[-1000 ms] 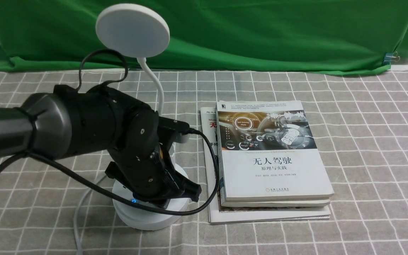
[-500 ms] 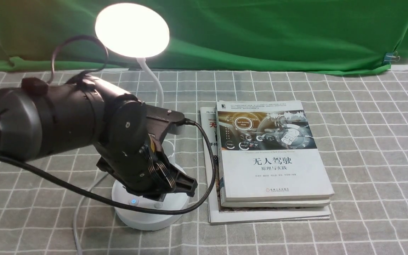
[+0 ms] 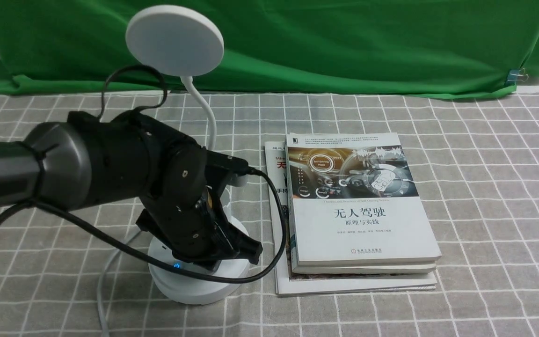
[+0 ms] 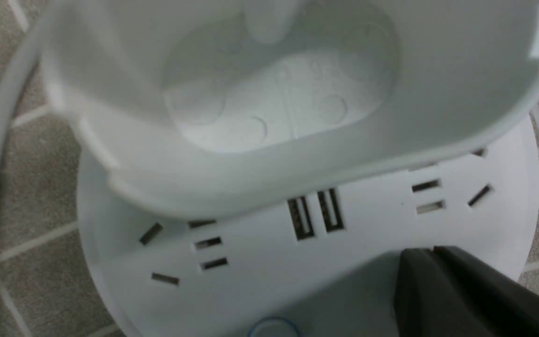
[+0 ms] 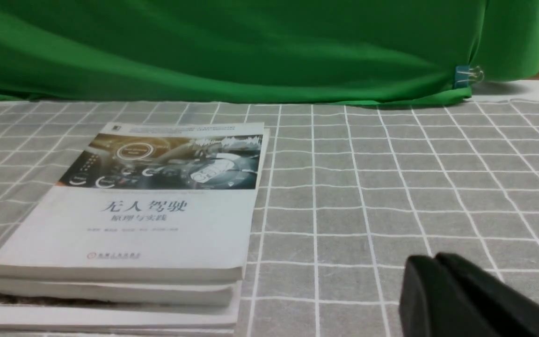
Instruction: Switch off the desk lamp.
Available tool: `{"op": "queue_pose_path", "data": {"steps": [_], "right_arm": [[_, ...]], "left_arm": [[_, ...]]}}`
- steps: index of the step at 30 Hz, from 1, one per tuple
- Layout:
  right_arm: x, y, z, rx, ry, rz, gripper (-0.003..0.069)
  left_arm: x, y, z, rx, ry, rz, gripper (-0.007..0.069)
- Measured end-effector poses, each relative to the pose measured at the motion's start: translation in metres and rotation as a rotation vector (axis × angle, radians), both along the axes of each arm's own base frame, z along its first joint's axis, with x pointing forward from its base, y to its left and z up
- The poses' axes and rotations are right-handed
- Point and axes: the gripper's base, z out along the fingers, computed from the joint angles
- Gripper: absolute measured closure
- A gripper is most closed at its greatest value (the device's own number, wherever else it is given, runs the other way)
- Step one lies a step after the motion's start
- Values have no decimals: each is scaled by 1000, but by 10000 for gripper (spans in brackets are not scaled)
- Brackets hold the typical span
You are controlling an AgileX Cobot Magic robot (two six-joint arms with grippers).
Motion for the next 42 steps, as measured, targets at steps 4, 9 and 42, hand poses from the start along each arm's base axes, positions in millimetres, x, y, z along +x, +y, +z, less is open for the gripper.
{"op": "queue_pose_path", "data": {"steps": [4, 9, 42], "right_arm": [[0, 0, 0, 0, 0, 0, 624], [0, 0, 0, 0, 0, 0, 624], [0, 0, 0, 0, -1, 0, 624]], "left_arm": [[-7, 4, 18, -18, -26, 3, 624], [-24, 13, 49, -55, -58, 7, 624], [-181, 106, 48, -396, -790, -107, 624]]}}
